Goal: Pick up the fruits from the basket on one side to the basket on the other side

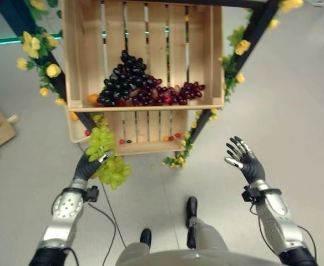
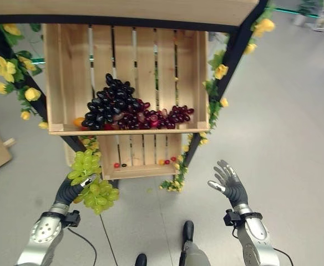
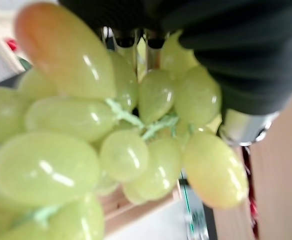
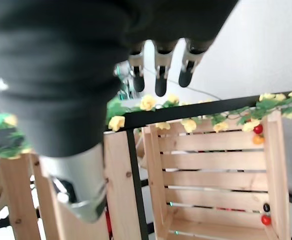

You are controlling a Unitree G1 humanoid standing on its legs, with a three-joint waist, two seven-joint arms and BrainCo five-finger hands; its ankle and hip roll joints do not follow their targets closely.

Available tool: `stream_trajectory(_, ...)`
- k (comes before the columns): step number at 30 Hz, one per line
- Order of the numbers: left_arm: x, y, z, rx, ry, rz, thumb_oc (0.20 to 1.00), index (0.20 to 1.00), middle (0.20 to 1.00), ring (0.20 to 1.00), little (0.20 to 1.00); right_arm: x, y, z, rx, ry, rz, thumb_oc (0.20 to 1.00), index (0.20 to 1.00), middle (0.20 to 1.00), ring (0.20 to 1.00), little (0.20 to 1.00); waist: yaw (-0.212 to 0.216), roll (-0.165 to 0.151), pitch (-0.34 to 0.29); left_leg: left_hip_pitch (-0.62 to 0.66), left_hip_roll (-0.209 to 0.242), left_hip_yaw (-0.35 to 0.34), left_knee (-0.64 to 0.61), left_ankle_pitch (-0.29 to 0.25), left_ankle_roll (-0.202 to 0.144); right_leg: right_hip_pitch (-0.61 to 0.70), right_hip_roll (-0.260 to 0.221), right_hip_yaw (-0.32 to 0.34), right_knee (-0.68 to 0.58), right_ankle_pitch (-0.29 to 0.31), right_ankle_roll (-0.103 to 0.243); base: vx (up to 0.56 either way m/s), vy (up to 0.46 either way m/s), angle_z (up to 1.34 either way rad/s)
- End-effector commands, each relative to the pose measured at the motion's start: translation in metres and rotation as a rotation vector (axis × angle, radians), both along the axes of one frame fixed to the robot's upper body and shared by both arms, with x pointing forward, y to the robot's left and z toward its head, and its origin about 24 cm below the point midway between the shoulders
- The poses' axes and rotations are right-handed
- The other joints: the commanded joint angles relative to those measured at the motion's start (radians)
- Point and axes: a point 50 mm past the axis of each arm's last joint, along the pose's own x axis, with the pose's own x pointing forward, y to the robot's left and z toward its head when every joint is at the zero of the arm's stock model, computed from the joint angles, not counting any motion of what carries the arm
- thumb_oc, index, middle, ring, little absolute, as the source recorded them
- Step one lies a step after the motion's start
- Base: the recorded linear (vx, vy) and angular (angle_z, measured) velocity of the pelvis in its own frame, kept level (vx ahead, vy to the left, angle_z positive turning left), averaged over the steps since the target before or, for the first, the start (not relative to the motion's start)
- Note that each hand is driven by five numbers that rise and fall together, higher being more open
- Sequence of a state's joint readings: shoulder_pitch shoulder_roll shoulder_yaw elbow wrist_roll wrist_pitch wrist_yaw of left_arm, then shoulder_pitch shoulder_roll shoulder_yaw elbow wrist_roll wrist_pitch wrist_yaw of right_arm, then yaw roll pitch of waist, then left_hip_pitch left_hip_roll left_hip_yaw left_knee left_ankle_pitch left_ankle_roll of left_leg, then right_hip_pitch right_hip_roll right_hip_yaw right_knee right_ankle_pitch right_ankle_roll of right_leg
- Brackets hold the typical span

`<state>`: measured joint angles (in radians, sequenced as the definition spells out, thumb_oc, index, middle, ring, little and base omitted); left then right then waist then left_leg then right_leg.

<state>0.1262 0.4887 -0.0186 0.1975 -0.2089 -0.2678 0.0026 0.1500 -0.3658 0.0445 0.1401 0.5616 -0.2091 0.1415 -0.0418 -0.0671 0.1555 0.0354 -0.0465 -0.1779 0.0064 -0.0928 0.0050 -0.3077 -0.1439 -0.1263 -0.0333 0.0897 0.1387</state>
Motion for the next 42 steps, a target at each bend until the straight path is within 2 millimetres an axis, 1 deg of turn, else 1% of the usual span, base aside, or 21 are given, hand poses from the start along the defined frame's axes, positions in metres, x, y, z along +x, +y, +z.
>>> stream_trajectory(1,0.014,-0.008,0.045,0.043,-0.218,-0.084,0.200,0.200,0.200,0.200,0.200,0.011,-0.017,0.024,-0.046,-0.115,-0.046,1.000,1.000,1.000,1.000,1.000,0.012,-0.012,-0.023,0.008,0.013,-0.061,0.033,-0.038,-0.039,0.069,0.000,-0.006,0.034,0.008,0.029,0.28,-0.282,0.98)
stream_trajectory(2,0.012,-0.007,0.043,0.035,-0.213,-0.078,0.200,0.200,0.200,0.200,0.200,0.011,-0.017,0.022,-0.050,-0.107,-0.042,1.000,1.000,1.000,1.000,1.000,0.008,-0.012,-0.027,0.018,0.025,-0.066,0.049,-0.043,-0.046,0.079,0.015,0.010,0.051,0.005,0.022,0.29,-0.298,0.76)
stream_trajectory(3,0.011,-0.006,0.040,0.022,-0.207,-0.065,0.200,0.200,0.200,0.200,0.200,0.009,-0.019,0.024,-0.064,-0.112,-0.041,1.000,1.000,1.000,1.000,1.000,0.006,-0.012,-0.033,0.018,0.033,-0.067,0.091,-0.032,-0.059,0.092,0.023,0.020,0.068,-0.006,0.016,0.23,-0.255,0.35)
stream_trajectory(4,0.010,-0.008,0.038,0.000,-0.201,-0.067,0.200,0.200,0.200,0.200,0.200,0.008,-0.022,0.025,-0.073,-0.115,-0.047,1.000,1.000,1.000,1.000,1.000,0.008,-0.010,-0.034,0.008,0.038,-0.055,0.137,-0.017,-0.077,0.112,0.025,0.002,0.072,-0.018,0.012,0.21,-0.237,0.16)
stream_trajectory(5,0.009,-0.010,0.035,-0.023,-0.187,-0.074,0.200,0.200,0.200,0.200,0.200,0.006,-0.026,0.024,-0.074,-0.107,-0.058,1.000,1.000,1.000,1.000,1.000,0.008,-0.002,-0.031,-0.008,0.047,-0.040,0.192,0.003,-0.099,0.147,0.038,-0.011,0.069,-0.030,0.001,0.15,-0.220,0.07)
stream_trajectory(6,0.010,-0.012,0.034,-0.030,-0.184,-0.080,0.200,0.200,0.200,0.200,0.200,0.004,-0.030,0.023,-0.070,-0.102,-0.079,1.000,1.000,1.000,1.000,1.000,0.002,-0.002,-0.029,-0.035,0.066,-0.016,0.253,0.046,-0.120,0.180,0.049,-0.014,0.064,-0.047,-0.016,0.12,-0.196,0.15)
stream_trajectory(7,0.011,-0.013,0.036,-0.029,-0.191,-0.089,0.200,0.200,0.200,0.200,0.200,0.003,-0.033,0.023,-0.076,-0.101,-0.092,1.000,1.000,1.000,1.000,1.000,-0.003,-0.011,-0.030,-0.066,0.067,0.001,0.290,0.081,-0.133,0.201,0.048,-0.021,0.052,-0.055,-0.023,0.06,-0.126,0.28)
stream_trajectory(8,0.011,-0.014,0.036,-0.029,-0.191,-0.089,0.200,0.200,0.200,0.200,0.200,0.003,-0.034,0.023,-0.076,-0.101,-0.092,1.000,1.000,1.000,1.000,1.000,-0.003,-0.010,-0.029,-0.068,0.068,0.000,0.295,0.079,-0.133,0.202,0.049,-0.022,0.051,-0.054,-0.023,0.05,-0.112,0.40)
stream_trajectory(9,0.013,-0.016,0.038,-0.027,-0.199,-0.100,0.200,0.200,0.200,0.200,0.200,0.001,-0.037,0.025,-0.081,-0.108,-0.109,1.000,1.000,1.000,1.000,1.000,0.000,-0.018,-0.019,-0.109,0.066,0.020,0.350,0.110,-0.141,0.222,0.045,-0.028,0.043,-0.057,-0.033,0.05,-0.137,0.37)
stream_trajectory(10,0.014,-0.017,0.038,-0.031,-0.200,-0.102,0.200,0.200,0.200,0.200,0.200,-0.001,-0.042,0.026,-0.080,-0.107,-0.132,1.000,1.000,1.000,1.000,1.000,-0.003,-0.025,-0.015,-0.165,0.069,0.074,0.329,0.090,-0.124,0.250,0.037,-0.039,0.021,-0.065,-0.035,0.06,-0.137,0.32)
stream_trajectory(11,0.014,-0.017,0.038,-0.031,-0.200,-0.102,0.200,0.200,0.200,0.200,0.200,-0.001,-0.042,0.026,-0.080,-0.107,-0.132,1.000,1.000,1.000,1.000,1.000,-0.002,-0.025,-0.015,-0.163,0.069,0.075,0.328,0.089,-0.124,0.251,0.037,-0.038,0.020,-0.065,-0.035,0.15,-0.065,0.45)
stream_trajectory(12,0.017,-0.022,0.036,-0.022,-0.196,-0.116,0.200,0.200,0.200,0.200,0.200,-0.004,-0.046,0.025,-0.093,-0.112,-0.171,1.000,1.000,1.000,1.000,1.000,-0.014,-0.008,-0.031,-0.163,0.114,0.173,0.125,0.078,-0.104,0.270,0.037,-0.058,0.001,-0.071,-0.018,0.15,0.020,0.45)
stream_trajectory(13,0.015,-0.022,0.036,-0.027,-0.194,-0.119,0.200,0.200,0.200,0.200,0.200,-0.003,-0.046,0.024,-0.099,-0.099,-0.159,1.000,1.000,1.000,1.000,1.000,-0.011,-0.003,-0.034,-0.146,0.094,0.165,0.126,0.056,-0.099,0.265,0.034,-0.055,0.009,-0.071,-0.014,0.15,0.046,0.58)
stream_trajectory(14,0.014,-0.022,0.035,-0.013,-0.191,-0.118,0.200,0.200,0.200,0.200,0.200,-0.003,-0.045,0.023,-0.103,-0.093,-0.159,1.000,1.000,1.000,1.000,1.000,-0.011,0.003,-0.033,-0.149,0.100,0.175,0.114,0.075,-0.103,0.268,0.032,-0.057,0.007,-0.074,-0.011,0.05,0.068,0.33)
stream_trajectory(16,0.014,-0.022,0.037,-0.008,-0.195,-0.122,0.200,0.200,0.200,0.200,0.200,0.001,-0.043,0.023,-0.111,-0.090,-0.146,1.000,1.000,1.000,1.000,1.000,-0.006,0.009,-0.037,-0.141,0.098,0.164,0.094,0.070,-0.099,0.265,0.033,-0.048,0.007,-0.074,-0.009,0.05,0.070,-0.22)
stream_trajectory(17,0.011,-0.021,0.035,0.002,-0.184,-0.128,0.200,0.200,0.200,0.200,0.200,0.004,-0.040,0.020,-0.119,-0.079,-0.141,1.000,1.000,1.000,1.000,1.000,-0.002,0.014,-0.057,-0.111,0.094,0.166,0.049,0.065,-0.086,0.264,0.031,-0.036,0.009,-0.072,-0.008,0.10,0.067,-0.57)
stream_trajectory(21,0.010,-0.019,0.037,0.001,-0.189,-0.126,0.200,0.200,0.200,0.200,0.200,0.004,-0.036,0.014,-0.105,-0.059,-0.148,1.000,1.000,1.000,1.000,1.000,0.001,0.013,-0.073,-0.073,0.086,0.184,0.009,0.069,-0.074,0.276,0.015,-0.029,-0.006,-0.066,-0.002,0.07,0.063,-0.37)
stream_trajectory(29,0.007,-0.018,0.039,-0.003,-0.196,-0.121,0.200,0.200,0.200,0.200,0.200,0.006,-0.031,0.013,-0.099,-0.059,-0.137,1.000,1.000,1.000,1.000,1.000,0.016,0.005,-0.085,-0.049,0.082,0.182,0.006,0.053,-0.065,0.296,0.008,-0.031,-0.017,-0.068,0.005,0.04,0.018,0.01)
stream_trajectory(32,0.006,-0.020,0.045,-0.007,-0.219,-0.128,0.200,0.200,0.200,0.200,0.200,0.004,-0.034,0.012,-0.100,-0.056,-0.158,1.000,1.000,1.000,1.000,1.000,0.017,0.003,-0.087,-0.042,0.083,0.173,-0.002,0.054,-0.067,0.304,0.009,-0.039,-0.017,-0.072,0.004,0.03,-0.006,0.06)
stream_trajectory(35,-0.002,-0.021,0.054,-0.009,-0.250,-0.163,0.200,0.200,0.200,0.200,0.200,0.001,-0.040,0.013,-0.099,-0.059,-0.190,1.000,1.000,1.000,1.000,1.000,0.023,0.002,-0.086,-0.042,0.086,0.156,-0.009,0.058,-0.067,0.308,0.009,-0.052,-0.016,-0.075,0.004,0.01,-0.014,0.07)
stream_trajectory(42,-0.015,-0.026,0.083,-0.066,-0.344,-0.275,0.200,0.200,0.200,0.200,0.200,-0.002,-0.052,0.016,-0.114,-0.076,-0.250,1.000,1.000,1.000,1.000,1.000,0.042,-0.005,-0.079,-0.056,0.087,0.113,-0.018,0.067,-0.072,0.309,0.008,-0.086,-0.008,-0.085,0.004,0.00,-0.012,0.18)
